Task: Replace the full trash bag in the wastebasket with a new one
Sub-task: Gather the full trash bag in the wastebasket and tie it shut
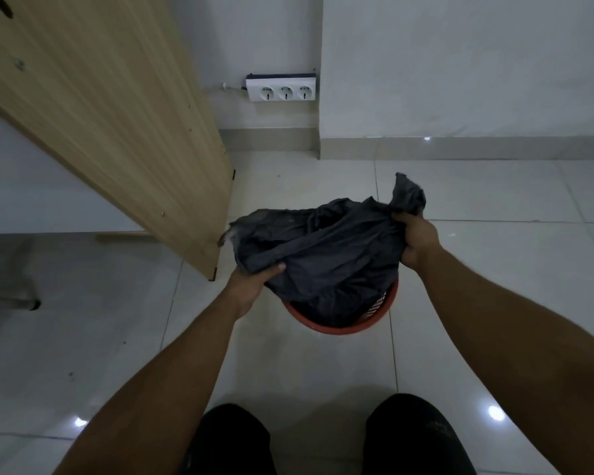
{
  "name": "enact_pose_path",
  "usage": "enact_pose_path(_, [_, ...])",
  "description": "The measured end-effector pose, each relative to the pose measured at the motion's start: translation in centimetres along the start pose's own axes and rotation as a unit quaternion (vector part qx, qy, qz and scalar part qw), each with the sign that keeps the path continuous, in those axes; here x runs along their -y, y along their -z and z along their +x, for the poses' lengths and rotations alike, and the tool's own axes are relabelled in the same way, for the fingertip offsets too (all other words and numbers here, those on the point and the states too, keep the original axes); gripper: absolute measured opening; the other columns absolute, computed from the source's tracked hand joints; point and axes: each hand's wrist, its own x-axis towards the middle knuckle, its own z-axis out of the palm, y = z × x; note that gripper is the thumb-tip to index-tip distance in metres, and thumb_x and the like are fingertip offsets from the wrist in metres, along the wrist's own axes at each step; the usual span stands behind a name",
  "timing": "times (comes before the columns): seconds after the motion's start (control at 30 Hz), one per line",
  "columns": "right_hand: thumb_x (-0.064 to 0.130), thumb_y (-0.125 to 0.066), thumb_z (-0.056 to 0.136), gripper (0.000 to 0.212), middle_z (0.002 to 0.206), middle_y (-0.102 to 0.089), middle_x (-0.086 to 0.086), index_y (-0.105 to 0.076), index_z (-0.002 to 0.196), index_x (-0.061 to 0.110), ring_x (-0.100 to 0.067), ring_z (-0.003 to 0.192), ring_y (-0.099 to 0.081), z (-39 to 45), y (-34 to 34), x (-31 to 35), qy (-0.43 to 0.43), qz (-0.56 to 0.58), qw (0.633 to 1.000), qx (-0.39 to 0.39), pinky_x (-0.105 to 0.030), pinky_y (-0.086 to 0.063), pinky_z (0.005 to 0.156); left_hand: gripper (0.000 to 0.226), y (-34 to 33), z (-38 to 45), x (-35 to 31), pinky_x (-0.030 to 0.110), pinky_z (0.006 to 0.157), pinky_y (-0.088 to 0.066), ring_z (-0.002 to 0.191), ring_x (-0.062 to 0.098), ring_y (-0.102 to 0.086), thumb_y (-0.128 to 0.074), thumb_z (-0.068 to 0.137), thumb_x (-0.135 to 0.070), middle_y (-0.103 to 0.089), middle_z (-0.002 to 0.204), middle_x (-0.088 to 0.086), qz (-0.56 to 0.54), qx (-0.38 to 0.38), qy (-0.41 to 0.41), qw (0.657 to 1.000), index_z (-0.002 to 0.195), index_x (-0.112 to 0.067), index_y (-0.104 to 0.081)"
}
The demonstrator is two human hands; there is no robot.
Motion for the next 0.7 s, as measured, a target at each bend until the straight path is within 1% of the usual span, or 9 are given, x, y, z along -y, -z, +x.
enact_pose_path(0.07, [0.009,-0.062,0.094,0.033,0.118,-0.071,-0.024,-0.064,0.127,0.004,-0.040,0.106,-0.070,-0.3,0.0,0.2,0.005,0.061,0.997,0.035,-0.051,-0.060,0.086,0.087,-0.8,0.5,-0.5,0.024,0.094,-0.053,0.121,0.016,-0.062,-0.090,0.067,-0.045,-0.066,0.127,-0.007,-0.047,-0.044,-0.039,0.997,0.140,-0.018,-0.053])
enact_pose_path(0.13, [0.024,-0.061,0.098,0.037,0.125,-0.070,-0.020,-0.064,0.130,0.008,-0.036,0.113,-0.068,-1.3,0.0,0.6,-0.003,0.066,0.994,0.093,-0.049,-0.056,0.096,0.069,-1.5,0.9,-0.6,0.034,0.100,-0.053,0.121,0.020,-0.063,-0.082,0.083,-0.033,-0.067,0.132,0.002,-0.110,-0.073,-0.049,0.990,0.142,-0.013,-0.054])
enact_pose_path(0.2, [0.036,-0.064,0.097,0.045,0.129,-0.069,-0.015,-0.062,0.135,0.013,-0.032,0.118,-0.067,-2.1,0.1,1.0,-0.014,0.007,0.990,0.141,-0.045,-0.054,0.100,0.043,-2.2,0.9,-0.9,0.039,0.102,-0.052,0.122,0.025,-0.063,-0.070,0.094,-0.020,-0.067,0.132,0.007,-0.153,-0.093,-0.047,0.983,0.136,-0.014,-0.060])
enact_pose_path(0.27, [0.031,-0.068,0.094,0.042,0.128,-0.070,-0.013,-0.063,0.131,0.012,-0.028,0.114,-0.069,-2.5,0.4,1.2,-0.026,-0.085,0.982,0.164,-0.038,-0.058,0.094,0.031,-2.8,1.1,-1.2,0.041,0.104,-0.051,0.122,0.028,-0.062,-0.067,0.096,-0.021,-0.069,0.128,0.009,-0.200,-0.085,-0.037,0.975,0.127,-0.015,-0.067])
enact_pose_path(0.37, [0.017,-0.070,0.091,0.036,0.123,-0.072,-0.014,-0.066,0.126,0.009,-0.028,0.107,-0.071,-3.0,0.9,1.5,-0.057,-0.150,0.977,0.142,-0.036,-0.059,0.085,0.039,-3.9,0.7,-2.3,0.037,0.098,-0.054,0.119,0.026,-0.065,-0.064,0.097,-0.033,-0.070,0.128,0.009,-0.254,-0.033,0.013,0.967,0.130,-0.012,-0.065])
enact_pose_path(0.5, [0.009,-0.058,0.093,0.028,0.113,-0.072,-0.019,-0.067,0.119,0.004,-0.031,0.092,-0.069,-3.5,1.1,1.2,-0.035,-0.052,0.997,0.049,-0.039,-0.061,0.075,0.031,-4.6,1.3,-2.8,0.040,0.100,-0.054,0.114,0.025,-0.068,-0.073,0.092,-0.017,-0.070,0.127,0.011,-0.170,-0.055,-0.005,0.984,0.122,-0.011,-0.068])
enact_pose_path(0.57, [0.000,-0.055,0.088,0.035,0.116,-0.070,-0.023,-0.065,0.121,-0.001,-0.036,0.092,-0.069,-3.7,1.0,0.5,-0.015,-0.016,1.000,0.008,-0.042,-0.062,0.072,0.035,-5.0,1.5,-3.0,0.043,0.105,-0.051,0.121,0.031,-0.064,-0.066,0.096,-0.021,-0.068,0.130,0.014,-0.209,-0.029,0.009,0.977,0.127,-0.006,-0.067])
enact_pose_path(0.63, [-0.003,-0.050,0.086,0.038,0.114,-0.070,-0.023,-0.065,0.122,-0.003,-0.036,0.089,-0.069,-4.5,0.5,-0.5,-0.002,-0.021,1.000,-0.017,-0.040,-0.063,0.068,0.038,-5.8,1.1,-3.2,0.043,0.105,-0.051,0.119,0.032,-0.064,-0.053,0.102,-0.026,-0.069,0.127,0.015,-0.270,-0.015,0.051,0.961,0.129,-0.002,-0.065])
enact_pose_path(0.7, [0.002,-0.048,0.092,0.036,0.106,-0.070,-0.018,-0.065,0.123,0.000,-0.032,0.083,-0.068,-5.6,-0.4,-1.5,0.020,-0.015,1.000,-0.018,-0.037,-0.061,0.066,0.041,-6.7,0.5,-3.1,0.042,0.100,-0.052,0.108,0.031,-0.068,-0.042,0.105,-0.031,-0.072,0.117,0.014,-0.303,-0.034,0.081,0.949,0.115,-0.002,-0.069])
